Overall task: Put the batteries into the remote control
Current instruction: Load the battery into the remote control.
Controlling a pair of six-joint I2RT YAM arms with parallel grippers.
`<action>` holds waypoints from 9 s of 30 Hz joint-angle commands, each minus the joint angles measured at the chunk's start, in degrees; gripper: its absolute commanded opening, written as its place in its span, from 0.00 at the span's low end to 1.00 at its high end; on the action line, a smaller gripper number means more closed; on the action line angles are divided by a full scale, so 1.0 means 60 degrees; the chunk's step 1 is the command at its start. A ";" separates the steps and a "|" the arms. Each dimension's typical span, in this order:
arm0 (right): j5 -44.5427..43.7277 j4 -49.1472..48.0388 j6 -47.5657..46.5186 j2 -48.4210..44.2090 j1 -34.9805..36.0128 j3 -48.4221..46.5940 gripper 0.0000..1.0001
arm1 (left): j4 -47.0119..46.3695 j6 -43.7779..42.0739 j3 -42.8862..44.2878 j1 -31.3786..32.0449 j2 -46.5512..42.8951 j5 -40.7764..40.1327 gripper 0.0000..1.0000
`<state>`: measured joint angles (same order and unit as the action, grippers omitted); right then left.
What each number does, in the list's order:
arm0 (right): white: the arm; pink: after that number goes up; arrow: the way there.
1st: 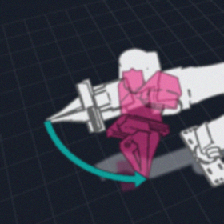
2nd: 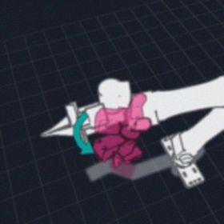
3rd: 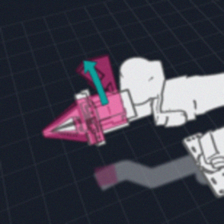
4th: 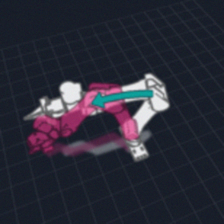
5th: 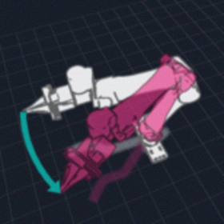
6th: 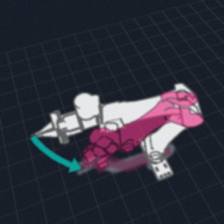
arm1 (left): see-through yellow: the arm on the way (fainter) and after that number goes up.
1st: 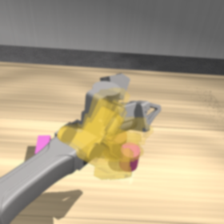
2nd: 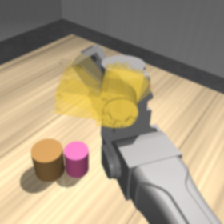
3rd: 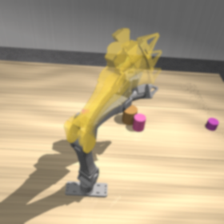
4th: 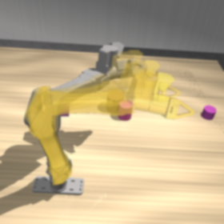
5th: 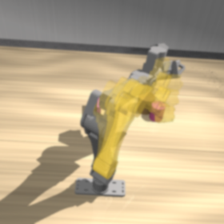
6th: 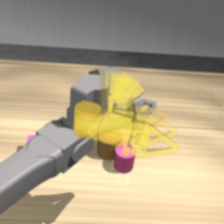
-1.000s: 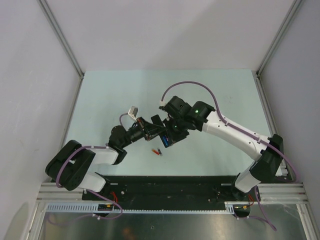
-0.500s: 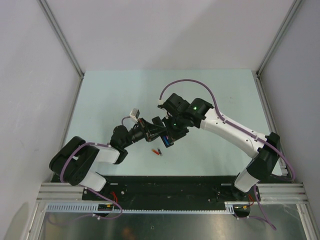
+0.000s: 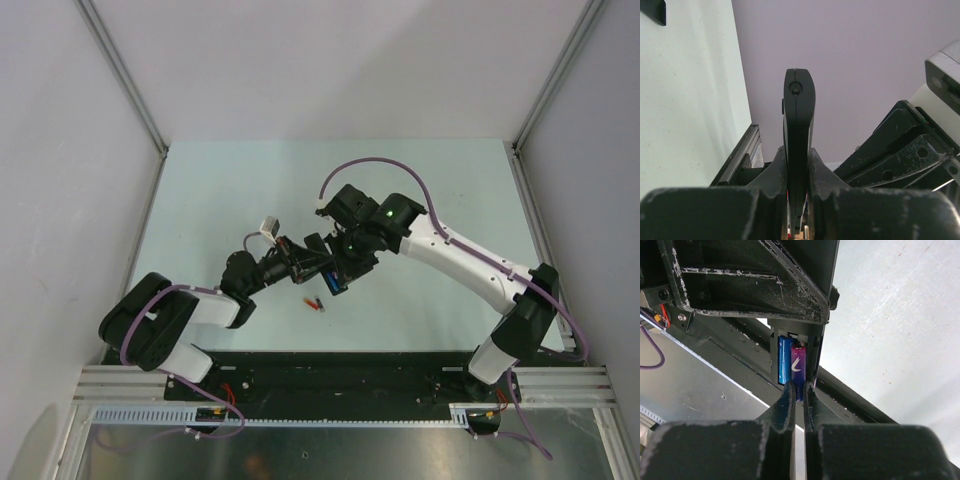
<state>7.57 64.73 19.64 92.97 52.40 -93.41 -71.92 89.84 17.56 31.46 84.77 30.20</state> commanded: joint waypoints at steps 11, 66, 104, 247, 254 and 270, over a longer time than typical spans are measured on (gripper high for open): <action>-0.0530 0.1209 0.0096 0.0589 0.0245 -0.0853 0.00 | -0.2515 -0.1131 -0.0320 0.0147 -0.0345 -0.0198 0.00; -0.2097 0.0125 0.0067 0.0867 0.0099 -0.0428 0.00 | -0.2896 0.0392 -0.0071 0.0542 -0.1194 0.0841 0.00; -0.2376 0.0095 -0.0490 0.0413 0.0217 -0.0223 0.29 | -0.4009 0.0656 0.0046 0.0454 -0.0345 0.0959 0.00; 0.1784 -1.1578 0.0257 -0.7292 -0.0237 0.9254 0.65 | -0.4009 0.1169 0.0135 -0.0674 -0.0842 0.2731 0.00; 0.2120 -1.1887 0.0301 -0.7102 -0.0486 0.9342 0.61 | -0.3995 0.1183 0.0047 -0.0673 -0.1033 0.2716 0.00; 0.2957 -1.1653 0.0096 -0.6896 -0.0487 0.9357 0.63 | -0.3995 0.1213 0.0061 -0.0659 -0.1004 0.2541 0.00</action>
<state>23.49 -4.54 21.28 50.96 49.50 -37.30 -74.48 96.07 17.56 27.75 79.92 45.63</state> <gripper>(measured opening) 0.632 0.148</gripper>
